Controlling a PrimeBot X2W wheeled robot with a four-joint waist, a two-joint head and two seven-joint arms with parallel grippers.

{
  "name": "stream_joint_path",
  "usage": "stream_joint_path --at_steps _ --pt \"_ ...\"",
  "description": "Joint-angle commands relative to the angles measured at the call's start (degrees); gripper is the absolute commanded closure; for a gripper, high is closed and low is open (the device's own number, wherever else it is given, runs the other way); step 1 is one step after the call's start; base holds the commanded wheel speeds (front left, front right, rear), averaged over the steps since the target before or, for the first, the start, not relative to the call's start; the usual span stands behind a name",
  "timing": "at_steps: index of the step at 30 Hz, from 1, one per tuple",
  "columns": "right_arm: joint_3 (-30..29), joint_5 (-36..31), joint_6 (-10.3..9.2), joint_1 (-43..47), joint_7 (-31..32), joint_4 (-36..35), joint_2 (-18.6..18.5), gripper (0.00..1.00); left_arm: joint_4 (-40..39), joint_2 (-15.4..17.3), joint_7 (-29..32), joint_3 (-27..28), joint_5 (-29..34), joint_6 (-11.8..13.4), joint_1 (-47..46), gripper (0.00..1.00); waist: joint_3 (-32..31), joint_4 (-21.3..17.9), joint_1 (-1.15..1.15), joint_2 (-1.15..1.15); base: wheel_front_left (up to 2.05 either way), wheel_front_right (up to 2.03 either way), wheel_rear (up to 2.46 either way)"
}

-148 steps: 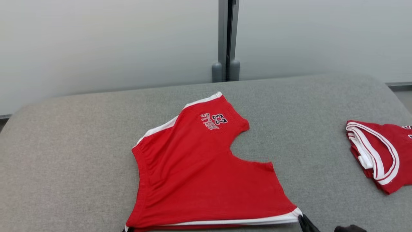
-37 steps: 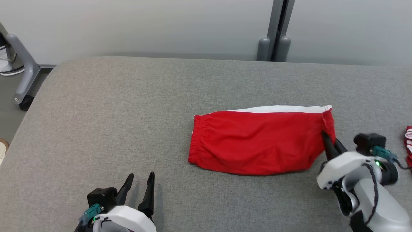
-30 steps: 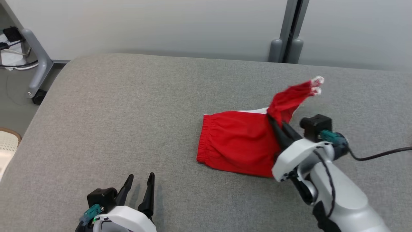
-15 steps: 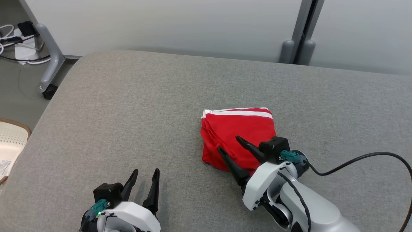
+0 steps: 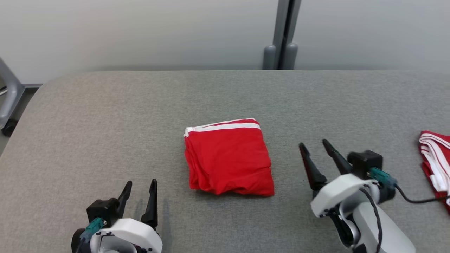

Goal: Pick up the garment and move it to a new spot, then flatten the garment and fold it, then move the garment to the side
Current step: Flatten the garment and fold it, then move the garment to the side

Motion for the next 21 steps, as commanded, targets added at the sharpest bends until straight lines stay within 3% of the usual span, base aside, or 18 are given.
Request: stream_joint_path --at_steps 1,10,21 --pt "-1.83 -1.69 0.00 1.36 -0.24 -0.78 -0.26 0.00 -0.50 0.27 -0.08 0.65 0.67 0.21 0.80 0.00 -0.34 -1.16 0.00 0.00 0.00 0.00 0.00" --pt "-10.87 -7.94 0.00 9.28 -0.24 -4.08 -0.25 0.00 -2.52 0.29 -0.08 3.66 3.00 1.07 2.90 0.00 -1.69 -3.54 0.00 0.00 0.00 0.00 0.00" --pt "-11.49 -9.41 0.00 17.03 -0.24 -8.22 -0.28 0.00 -4.93 0.26 -0.08 6.19 6.93 2.39 7.99 0.00 -3.76 -4.27 0.00 0.00 0.00 0.00 0.00"
